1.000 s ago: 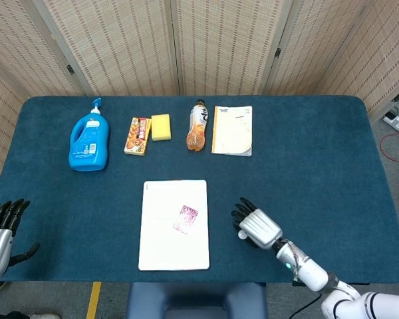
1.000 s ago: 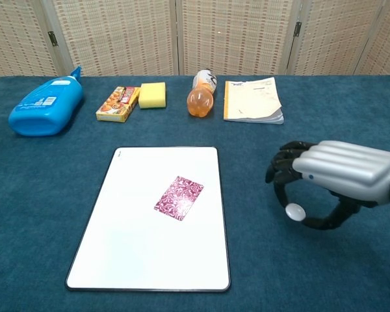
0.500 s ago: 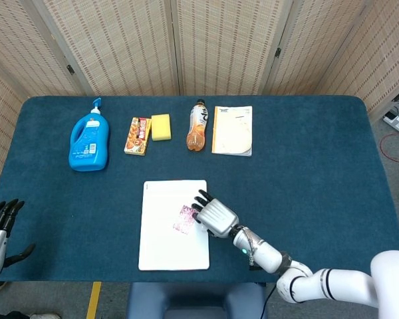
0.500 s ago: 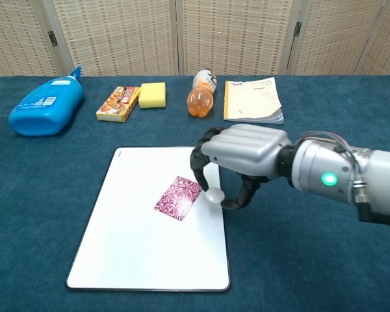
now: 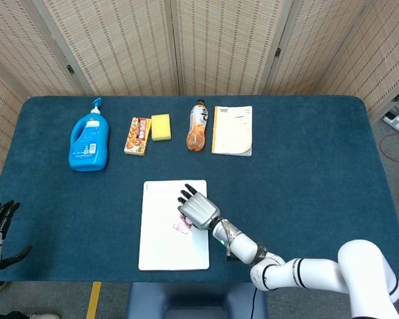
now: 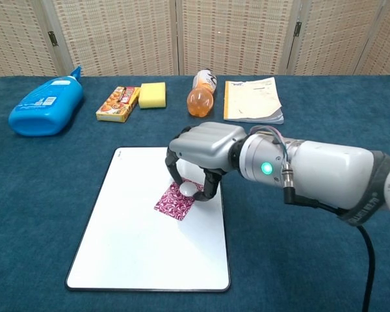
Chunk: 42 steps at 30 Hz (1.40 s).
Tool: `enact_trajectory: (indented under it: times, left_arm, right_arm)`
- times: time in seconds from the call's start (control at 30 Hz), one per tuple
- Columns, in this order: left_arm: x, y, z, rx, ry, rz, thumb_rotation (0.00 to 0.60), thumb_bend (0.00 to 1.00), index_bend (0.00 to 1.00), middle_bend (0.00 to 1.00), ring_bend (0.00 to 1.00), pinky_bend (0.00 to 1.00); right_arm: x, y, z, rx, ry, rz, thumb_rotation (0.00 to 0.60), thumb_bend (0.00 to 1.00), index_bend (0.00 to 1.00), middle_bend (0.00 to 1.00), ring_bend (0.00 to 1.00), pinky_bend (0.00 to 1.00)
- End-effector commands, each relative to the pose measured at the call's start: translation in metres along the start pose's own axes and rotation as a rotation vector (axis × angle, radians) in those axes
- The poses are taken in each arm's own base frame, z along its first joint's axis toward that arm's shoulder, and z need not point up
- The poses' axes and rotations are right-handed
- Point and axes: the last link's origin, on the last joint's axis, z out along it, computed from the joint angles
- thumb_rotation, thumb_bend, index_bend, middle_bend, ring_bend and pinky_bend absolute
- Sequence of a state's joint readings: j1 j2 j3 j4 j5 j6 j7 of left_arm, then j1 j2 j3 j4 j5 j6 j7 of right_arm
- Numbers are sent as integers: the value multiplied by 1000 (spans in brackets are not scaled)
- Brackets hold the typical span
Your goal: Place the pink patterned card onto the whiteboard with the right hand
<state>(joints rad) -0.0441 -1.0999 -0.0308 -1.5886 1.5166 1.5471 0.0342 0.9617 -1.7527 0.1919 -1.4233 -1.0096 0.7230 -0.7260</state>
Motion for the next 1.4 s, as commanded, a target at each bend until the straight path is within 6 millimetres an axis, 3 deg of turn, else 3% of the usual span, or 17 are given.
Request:
enact_trajectory:
  times: [0.03,0.23,0.4,0.5,0.73,0.97,1.23,1.4]
  left_arm:
    - [0,0,0,0,-1,1,600,237,119,111,83,0]
    - [0,-1,1,1,0,-1,600,238,119,111,83,0]
    - [-2,2,3,-10,-6,-1,600,237,119,111,83,0]
    - [-2,5,5,-20,-5,-6,600,237,119,111,83,0]
    - [-3,8,12,-29,-7,-5,600,237,119,111,83,0]
    - [-9,15,19,-36,-16,3,600,238,119,111,83,0]
    - [-13,28,27,-52,-10,1,600,238,117,111,83,0]
    - [-15,32,28,-46,-1,0,600,239,102,111,83,0]
  right_arm:
    - [-1,-3,6,-3,-8,4,600,343,476,242,99,0]
    - [-1,-2,8,-8,-28,17,600,343,304,219,85,0]
    - [1,5,0,-23,-20,20,600,344,261,216,82,0]
    - [10,17,-15,-52,20,48,600,343,258,209,86,0]
    - [15,72,-87,-179,116,50,600,344,258,201,97,0]
    - [1,116,-187,-342,211,3,600,343,206,132,87,0]
    - [-29,138,-292,-586,298,66,600,343,152,89,49,0]
    - [-44,139,-326,-653,312,107,600,343,148,88,39,0]
